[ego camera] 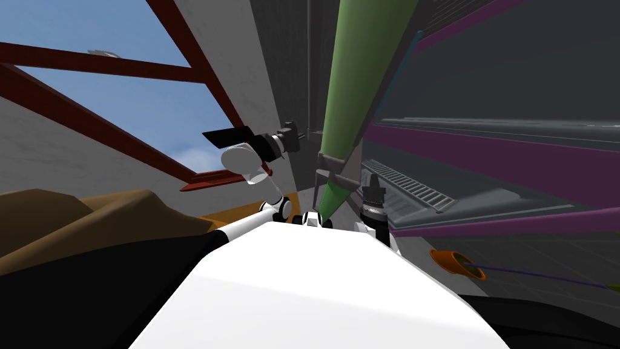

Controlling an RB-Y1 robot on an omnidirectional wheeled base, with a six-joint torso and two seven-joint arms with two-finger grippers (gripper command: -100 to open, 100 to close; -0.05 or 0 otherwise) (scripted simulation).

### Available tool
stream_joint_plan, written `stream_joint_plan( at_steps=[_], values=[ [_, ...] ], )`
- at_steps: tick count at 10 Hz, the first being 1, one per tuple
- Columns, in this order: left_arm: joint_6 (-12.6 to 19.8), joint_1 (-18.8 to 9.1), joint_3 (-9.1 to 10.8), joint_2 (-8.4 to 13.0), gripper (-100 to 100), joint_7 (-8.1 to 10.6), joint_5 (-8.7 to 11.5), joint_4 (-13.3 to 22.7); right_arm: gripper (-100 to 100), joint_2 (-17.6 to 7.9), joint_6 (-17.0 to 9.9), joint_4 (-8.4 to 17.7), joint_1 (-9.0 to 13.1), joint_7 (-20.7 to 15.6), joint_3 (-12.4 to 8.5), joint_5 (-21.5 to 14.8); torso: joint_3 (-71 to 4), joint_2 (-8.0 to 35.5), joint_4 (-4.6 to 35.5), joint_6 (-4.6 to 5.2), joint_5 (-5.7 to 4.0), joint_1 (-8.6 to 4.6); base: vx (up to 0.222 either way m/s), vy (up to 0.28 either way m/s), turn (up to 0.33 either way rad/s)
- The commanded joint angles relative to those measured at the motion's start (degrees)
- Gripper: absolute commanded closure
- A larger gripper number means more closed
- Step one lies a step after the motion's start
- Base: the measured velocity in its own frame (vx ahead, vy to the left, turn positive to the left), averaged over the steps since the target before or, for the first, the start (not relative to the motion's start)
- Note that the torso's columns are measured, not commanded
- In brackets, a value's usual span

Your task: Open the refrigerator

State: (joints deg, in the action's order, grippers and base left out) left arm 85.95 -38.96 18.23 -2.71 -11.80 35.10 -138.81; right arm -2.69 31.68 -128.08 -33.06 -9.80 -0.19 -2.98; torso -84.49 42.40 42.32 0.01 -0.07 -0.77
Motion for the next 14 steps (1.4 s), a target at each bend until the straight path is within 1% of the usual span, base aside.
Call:
stream_joint_plan(
  at_steps=[1,2,3,4,5,9,10,11,14],
  values=[
    [0.0,0.0,-0.01,-0.01,100,0.0,0.0,-0.01,0,0.0,0.0,0.0,0.0,0.0,0.0,0.0,-0.06,-0.05,-0.03,-0.01,0.06,0.17,0.0,0.0,0.0],
    [0.0,0.0,-0.01,-0.01,100,0.0,0.0,-0.01,0,0.0,0.0,0.0,0.0,0.0,0.0,0.0,-0.11,-0.09,-0.05,-0.02,0.09,0.31,0.004,0.009,-0.001],
    [-0.3,-0.06,-0.37,0.0,100,-0.08,1.02,0.63,0,-0.01,0.0,0.0,0.0,0.0,-0.01,0.0,-0.12,-0.1,-0.06,-0.02,0.1,0.36,0.077,0.159,-0.113],
    [-0.3,-0.06,-0.37,0.0,100,-0.08,1.02,0.63,0,-0.02,0.0,0.0,-0.01,0.0,-0.02,0.0,-0.22,-0.27,-0.1,-0.01,0.18,0.88,0.11,0.204,-0.08],
    [-0.46,-0.09,-0.55,0.0,100,-0.12,1.53,0.95,0,-0.03,0.0,0.0,-0.02,0.0,-0.03,0.0,-0.24,-0.32,-0.12,-0.04,0.2,1.04,0.128,0.196,-0.026],
    [-1.07,-0.21,-1.28,0.02,100,-0.28,3.57,2.24,0,-0.03,0.0,0.0,-0.02,0.0,-0.03,0.0,-0.08,-0.15,-0.04,-0.01,0.05,0.33,0.145,0.222,-0.072],
    [-1.07,-0.21,-1.28,0.02,100,-0.28,3.57,2.24,0,-0.03,0.0,0.0,-0.02,0.0,-0.03,0.0,-0.06,-0.11,-0.03,-0.01,0.03,0.2,0.109,0.142,0.004],
    [-1.22,-0.24,-1.46,0.03,100,-0.32,4.07,2.56,0,-0.02,0.0,0.0,-0.02,0.0,-0.02,0.0,0.0,-0.03,0.0,-0.02,0.0,-0.05,0.089,0.125,-0.042],
    [-1.53,-0.3,-1.82,0.04,100,-0.4,5.09,3.2,0,-0.02,0.0,0.0,-0.02,0.0,-0.02,0.0,-0.07,-0.06,-0.04,-0.02,0.06,0.02,0.099,0.139,-0.058]
  ],
)
